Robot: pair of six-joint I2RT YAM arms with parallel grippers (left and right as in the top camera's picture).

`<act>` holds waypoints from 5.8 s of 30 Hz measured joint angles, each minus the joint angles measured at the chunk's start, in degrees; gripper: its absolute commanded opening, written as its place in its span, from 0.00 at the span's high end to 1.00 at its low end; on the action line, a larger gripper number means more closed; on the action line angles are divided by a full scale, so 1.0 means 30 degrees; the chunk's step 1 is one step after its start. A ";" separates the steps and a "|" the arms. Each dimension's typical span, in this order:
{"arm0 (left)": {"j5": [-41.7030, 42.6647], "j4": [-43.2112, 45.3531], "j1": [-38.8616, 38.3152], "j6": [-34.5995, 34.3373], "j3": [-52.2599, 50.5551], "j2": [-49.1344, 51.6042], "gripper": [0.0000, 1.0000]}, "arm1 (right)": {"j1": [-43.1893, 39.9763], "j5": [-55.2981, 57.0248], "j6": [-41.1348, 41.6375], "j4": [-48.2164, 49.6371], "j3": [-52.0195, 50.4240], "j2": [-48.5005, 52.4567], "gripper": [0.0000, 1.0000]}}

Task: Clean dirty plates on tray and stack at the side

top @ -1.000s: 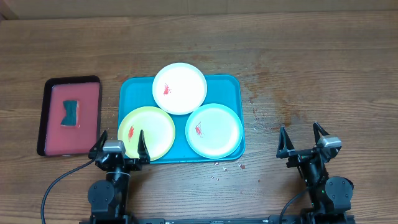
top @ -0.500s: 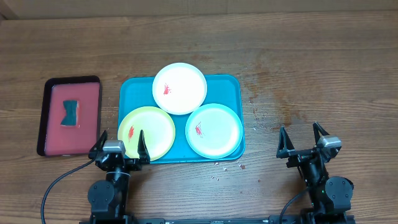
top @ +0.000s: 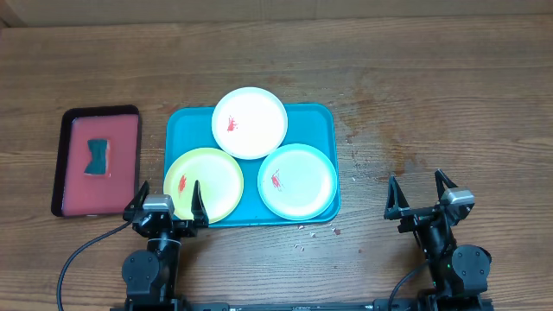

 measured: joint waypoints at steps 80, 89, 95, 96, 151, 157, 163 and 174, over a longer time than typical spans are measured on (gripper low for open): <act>0.1515 -1.0047 1.0754 0.8998 2.5813 3.7827 0.12 | 0.0000 -0.0007 0.0000 -0.0007 0.0000 -0.0051 0.00; 0.1858 -0.9340 1.0367 0.9165 2.5937 3.9066 0.79 | 0.0000 0.0000 -0.0007 0.0000 0.0000 -0.0051 0.00; 0.1705 -0.9173 1.0229 0.9377 2.5951 3.9073 0.83 | 0.0000 -0.0007 -0.0007 -0.0007 0.0000 -0.0051 0.00; 0.1632 -0.9143 1.0229 0.9377 2.5951 3.9073 0.00 | 0.0000 0.0000 -0.0007 -0.0007 0.0000 -0.0051 0.00; -0.0240 -1.0754 1.0375 0.7366 2.6483 3.9066 0.95 | 0.0000 0.0000 0.0000 0.0000 0.0000 -0.0051 0.00; -0.0138 -0.9887 1.0280 0.7380 2.6410 3.9168 0.80 | 0.0000 0.0000 0.0000 0.0000 0.0000 -0.0051 0.00; -0.0146 -0.9413 1.0280 0.7380 2.6389 3.9189 0.00 | 0.0000 0.0000 -0.0007 0.0000 0.0000 -0.0051 0.00; 0.0867 -0.8480 1.0280 0.7235 2.6374 3.9321 0.34 | 0.0000 0.0000 0.0000 0.0007 0.0000 -0.0051 0.00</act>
